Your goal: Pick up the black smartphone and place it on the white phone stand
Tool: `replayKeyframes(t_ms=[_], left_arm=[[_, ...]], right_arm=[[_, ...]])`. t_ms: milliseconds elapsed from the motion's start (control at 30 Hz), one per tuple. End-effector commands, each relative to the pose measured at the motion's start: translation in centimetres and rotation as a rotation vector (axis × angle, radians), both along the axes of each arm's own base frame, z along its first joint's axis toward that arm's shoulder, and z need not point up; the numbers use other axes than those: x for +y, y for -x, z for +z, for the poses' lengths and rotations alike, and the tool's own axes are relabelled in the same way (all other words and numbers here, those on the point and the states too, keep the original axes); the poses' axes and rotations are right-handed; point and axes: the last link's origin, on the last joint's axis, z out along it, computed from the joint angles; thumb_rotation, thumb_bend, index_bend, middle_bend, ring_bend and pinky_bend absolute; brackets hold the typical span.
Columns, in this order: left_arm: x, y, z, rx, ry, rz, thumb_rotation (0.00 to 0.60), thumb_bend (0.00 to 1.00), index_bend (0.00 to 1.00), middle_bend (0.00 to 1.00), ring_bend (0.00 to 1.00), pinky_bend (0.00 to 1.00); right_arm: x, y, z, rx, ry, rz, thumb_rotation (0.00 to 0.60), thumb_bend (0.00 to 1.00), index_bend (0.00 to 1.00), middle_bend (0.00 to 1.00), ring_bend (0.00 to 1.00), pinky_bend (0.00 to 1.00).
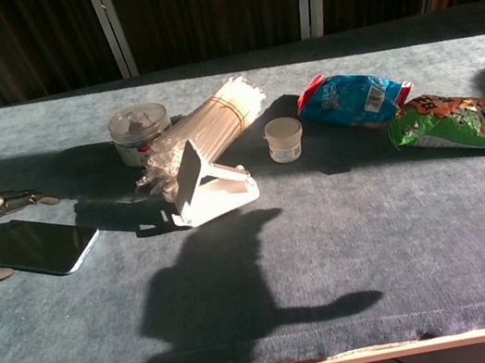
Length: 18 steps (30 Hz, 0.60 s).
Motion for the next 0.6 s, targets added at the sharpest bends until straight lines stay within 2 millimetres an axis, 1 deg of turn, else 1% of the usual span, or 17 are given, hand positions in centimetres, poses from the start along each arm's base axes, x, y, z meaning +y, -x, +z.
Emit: replayKeyframes(t_ms=[33, 367, 600], left_arm=[[0.8, -0.8, -0.9, 0.038, 0.021, 0.018, 0.6, 0.34, 0.0, 0.0, 0.0, 0.0], [1.6, -0.6, -2.0, 0.111, 0.02, 0.038, 0.6, 0.34, 0.0, 0.0, 0.0, 0.0], [2.0, -0.9, -2.8, 0.119, 0.038, 0.065, 0.6, 0.34, 0.0, 0.0, 0.0, 0.0]], right_arm=[[0.0, 0.0, 0.0, 0.0, 0.001, 0.0, 0.6, 0.11, 0.0, 0.0, 0.0, 0.0], [0.0, 0.0, 0.2, -0.007, 0.005, 0.003, 0.6, 0.11, 0.0, 0.0, 0.0, 0.0], [0.0, -0.1, 0.2, -0.008, 0.003, 0.006, 0.6, 0.11, 0.0, 0.0, 0.0, 0.0]])
